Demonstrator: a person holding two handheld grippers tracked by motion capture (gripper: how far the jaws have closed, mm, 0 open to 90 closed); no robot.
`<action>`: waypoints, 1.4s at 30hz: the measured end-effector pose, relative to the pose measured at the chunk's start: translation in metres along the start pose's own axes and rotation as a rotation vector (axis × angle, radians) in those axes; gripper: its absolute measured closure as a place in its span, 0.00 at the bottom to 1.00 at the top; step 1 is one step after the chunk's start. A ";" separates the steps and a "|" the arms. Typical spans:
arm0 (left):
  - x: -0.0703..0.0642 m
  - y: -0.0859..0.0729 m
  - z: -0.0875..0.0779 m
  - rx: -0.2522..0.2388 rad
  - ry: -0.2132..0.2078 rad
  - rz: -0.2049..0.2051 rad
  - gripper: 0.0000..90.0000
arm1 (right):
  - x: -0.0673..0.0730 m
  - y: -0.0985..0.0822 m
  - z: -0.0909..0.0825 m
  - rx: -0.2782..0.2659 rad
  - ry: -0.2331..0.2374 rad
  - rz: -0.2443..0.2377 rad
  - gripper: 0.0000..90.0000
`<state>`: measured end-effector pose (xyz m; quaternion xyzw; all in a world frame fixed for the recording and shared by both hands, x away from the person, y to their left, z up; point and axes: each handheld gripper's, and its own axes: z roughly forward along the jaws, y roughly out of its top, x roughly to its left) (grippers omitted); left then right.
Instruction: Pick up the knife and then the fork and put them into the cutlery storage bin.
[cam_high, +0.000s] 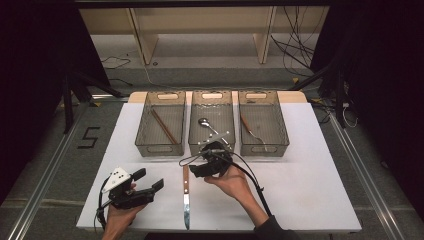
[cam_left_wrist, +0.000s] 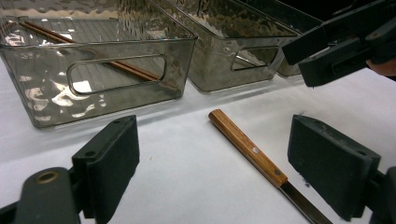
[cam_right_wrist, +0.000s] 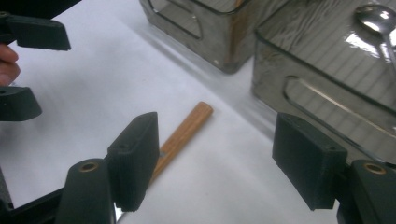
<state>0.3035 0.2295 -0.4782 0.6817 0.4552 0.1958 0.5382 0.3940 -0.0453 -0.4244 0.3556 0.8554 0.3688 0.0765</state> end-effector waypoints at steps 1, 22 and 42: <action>0.000 0.000 0.000 -0.002 0.001 -0.002 0.18 | 0.002 0.000 0.001 0.001 0.000 -0.006 0.36; 0.001 0.000 0.000 -0.004 0.008 -0.003 0.18 | 0.028 -0.013 0.025 0.063 0.026 -0.048 0.37; 0.002 0.000 -0.001 -0.004 0.023 -0.008 0.18 | 0.042 -0.027 0.045 0.127 0.013 -0.088 0.38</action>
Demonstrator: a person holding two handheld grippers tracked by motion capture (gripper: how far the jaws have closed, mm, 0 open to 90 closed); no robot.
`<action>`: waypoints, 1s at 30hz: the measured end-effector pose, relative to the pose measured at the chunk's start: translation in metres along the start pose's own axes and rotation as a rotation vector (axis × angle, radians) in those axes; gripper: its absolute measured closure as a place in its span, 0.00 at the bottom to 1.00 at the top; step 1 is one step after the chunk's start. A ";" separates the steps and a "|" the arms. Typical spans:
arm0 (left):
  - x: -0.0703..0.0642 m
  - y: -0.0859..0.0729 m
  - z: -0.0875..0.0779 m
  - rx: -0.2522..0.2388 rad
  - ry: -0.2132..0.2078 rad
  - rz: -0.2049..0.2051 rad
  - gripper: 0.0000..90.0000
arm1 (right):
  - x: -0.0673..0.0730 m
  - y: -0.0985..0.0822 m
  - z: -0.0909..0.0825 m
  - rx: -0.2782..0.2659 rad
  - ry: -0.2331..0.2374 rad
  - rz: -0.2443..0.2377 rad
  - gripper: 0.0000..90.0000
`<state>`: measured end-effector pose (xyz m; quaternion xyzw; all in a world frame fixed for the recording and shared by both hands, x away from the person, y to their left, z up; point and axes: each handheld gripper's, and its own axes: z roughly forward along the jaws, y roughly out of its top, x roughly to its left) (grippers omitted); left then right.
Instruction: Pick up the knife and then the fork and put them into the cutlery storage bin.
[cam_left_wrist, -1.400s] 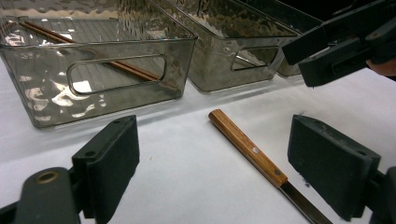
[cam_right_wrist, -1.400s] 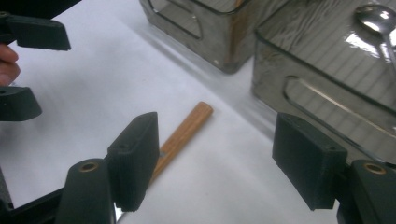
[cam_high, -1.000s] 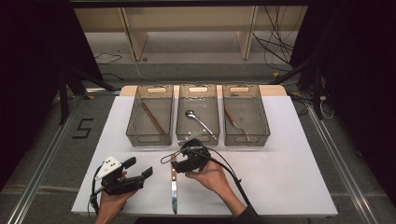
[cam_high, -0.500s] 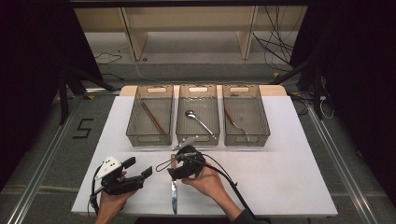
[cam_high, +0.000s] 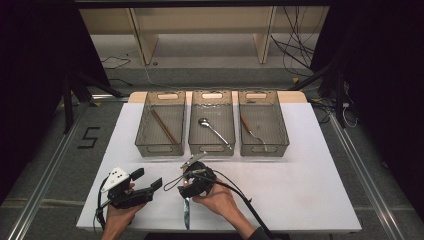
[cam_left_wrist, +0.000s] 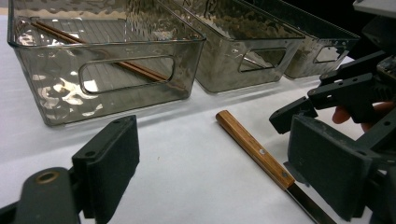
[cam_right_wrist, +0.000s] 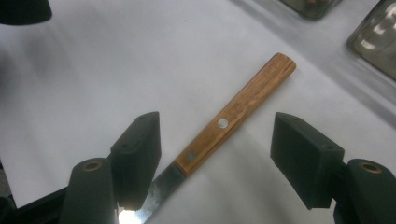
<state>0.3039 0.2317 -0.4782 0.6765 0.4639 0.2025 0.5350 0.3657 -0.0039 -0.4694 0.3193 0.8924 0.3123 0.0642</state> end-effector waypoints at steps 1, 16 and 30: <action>0.000 0.000 0.000 -0.001 -0.001 -0.002 0.18 | 0.001 0.000 0.001 -0.003 -0.001 0.002 0.38; 0.000 0.000 0.000 0.000 0.001 -0.002 0.18 | 0.005 -0.001 0.009 0.017 -0.020 -0.022 0.39; 0.000 0.000 0.000 0.001 0.000 -0.001 0.18 | 0.008 -0.002 0.014 0.033 -0.045 -0.033 0.40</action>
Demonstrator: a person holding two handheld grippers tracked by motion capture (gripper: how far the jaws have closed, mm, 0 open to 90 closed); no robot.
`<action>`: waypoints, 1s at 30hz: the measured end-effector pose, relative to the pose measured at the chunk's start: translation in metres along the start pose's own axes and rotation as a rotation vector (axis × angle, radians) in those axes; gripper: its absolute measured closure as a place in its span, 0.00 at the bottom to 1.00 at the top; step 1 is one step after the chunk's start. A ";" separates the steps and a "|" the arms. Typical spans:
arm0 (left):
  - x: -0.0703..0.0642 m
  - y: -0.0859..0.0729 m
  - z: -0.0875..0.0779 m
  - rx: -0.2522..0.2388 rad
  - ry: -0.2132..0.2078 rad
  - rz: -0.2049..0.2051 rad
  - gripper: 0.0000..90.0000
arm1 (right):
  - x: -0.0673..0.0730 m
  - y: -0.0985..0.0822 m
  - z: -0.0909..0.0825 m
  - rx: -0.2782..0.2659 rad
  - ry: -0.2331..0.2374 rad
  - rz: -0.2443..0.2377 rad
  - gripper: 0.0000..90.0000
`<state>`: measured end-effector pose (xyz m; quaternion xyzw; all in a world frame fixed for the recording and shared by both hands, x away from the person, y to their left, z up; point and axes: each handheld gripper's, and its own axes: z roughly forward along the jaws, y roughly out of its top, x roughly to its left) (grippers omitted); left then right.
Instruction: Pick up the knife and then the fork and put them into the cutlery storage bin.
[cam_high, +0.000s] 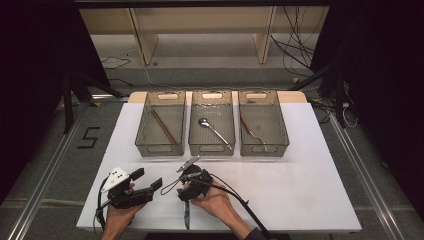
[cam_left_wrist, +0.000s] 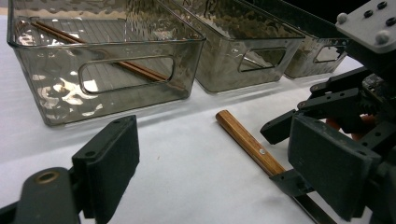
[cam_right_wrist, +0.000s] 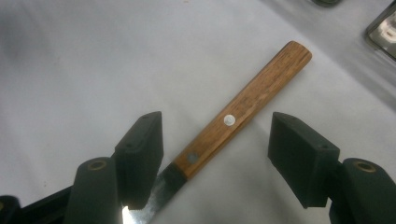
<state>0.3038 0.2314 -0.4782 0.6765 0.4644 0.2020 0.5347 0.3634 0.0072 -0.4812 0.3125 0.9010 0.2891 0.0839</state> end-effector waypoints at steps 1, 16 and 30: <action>0.000 0.000 0.000 0.000 0.000 0.001 0.18 | 0.000 0.000 0.001 0.004 -0.002 -0.004 0.41; 0.000 0.000 0.000 -0.001 -0.002 0.001 0.18 | -0.001 0.001 0.002 0.032 -0.036 -0.042 0.63; 0.000 0.000 0.000 0.004 -0.003 0.004 0.18 | -0.011 0.005 0.000 0.076 -0.013 -0.078 0.86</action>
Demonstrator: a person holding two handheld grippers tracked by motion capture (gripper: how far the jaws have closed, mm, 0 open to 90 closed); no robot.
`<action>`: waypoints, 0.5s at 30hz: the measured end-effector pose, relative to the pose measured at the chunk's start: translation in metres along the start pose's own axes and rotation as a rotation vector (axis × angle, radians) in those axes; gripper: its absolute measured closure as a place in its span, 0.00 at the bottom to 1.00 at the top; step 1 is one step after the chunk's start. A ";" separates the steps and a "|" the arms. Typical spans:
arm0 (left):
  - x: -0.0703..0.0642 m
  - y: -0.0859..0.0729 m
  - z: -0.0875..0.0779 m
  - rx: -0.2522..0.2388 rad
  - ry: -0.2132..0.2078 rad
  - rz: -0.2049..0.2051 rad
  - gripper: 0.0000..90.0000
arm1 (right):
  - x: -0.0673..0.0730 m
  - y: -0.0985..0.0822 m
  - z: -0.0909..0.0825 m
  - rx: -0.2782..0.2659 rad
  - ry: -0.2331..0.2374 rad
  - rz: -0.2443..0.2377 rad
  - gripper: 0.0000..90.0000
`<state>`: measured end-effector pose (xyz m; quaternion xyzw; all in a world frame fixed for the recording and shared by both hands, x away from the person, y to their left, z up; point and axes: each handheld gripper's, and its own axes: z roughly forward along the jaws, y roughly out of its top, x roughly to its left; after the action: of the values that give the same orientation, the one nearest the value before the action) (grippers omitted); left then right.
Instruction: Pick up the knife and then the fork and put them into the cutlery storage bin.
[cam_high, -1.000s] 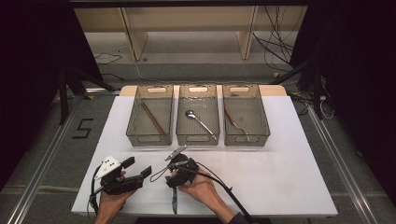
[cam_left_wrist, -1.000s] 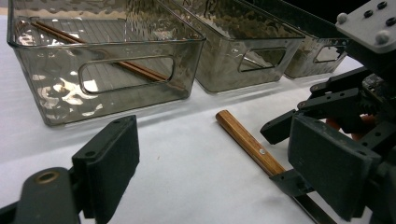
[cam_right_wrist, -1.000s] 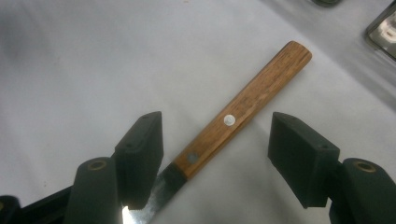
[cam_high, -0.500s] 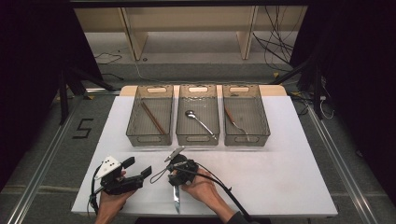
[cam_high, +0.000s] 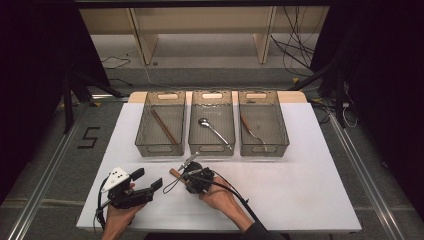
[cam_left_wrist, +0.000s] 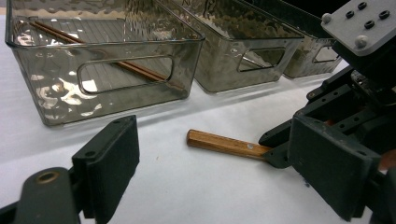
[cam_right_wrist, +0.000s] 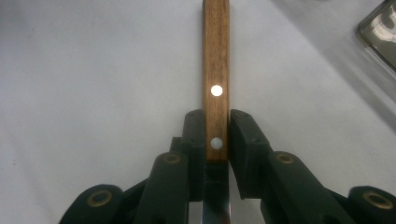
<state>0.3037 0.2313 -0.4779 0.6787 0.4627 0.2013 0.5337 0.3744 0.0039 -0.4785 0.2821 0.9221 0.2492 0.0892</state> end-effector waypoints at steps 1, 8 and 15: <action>0.000 0.000 0.000 0.000 0.000 0.000 0.18 | 0.000 0.000 0.000 -0.001 0.002 0.000 0.86; 0.000 0.000 0.000 -0.003 0.001 -0.005 0.18 | -0.002 0.001 -0.001 0.006 0.017 -0.020 0.86; 0.000 0.000 0.000 -0.002 0.002 -0.005 0.18 | -0.005 -0.001 -0.005 -0.017 0.025 -0.036 0.86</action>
<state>0.3039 0.2316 -0.4781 0.6767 0.4646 0.2013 0.5346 0.3767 -0.0019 -0.4742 0.2614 0.9260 0.2588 0.0845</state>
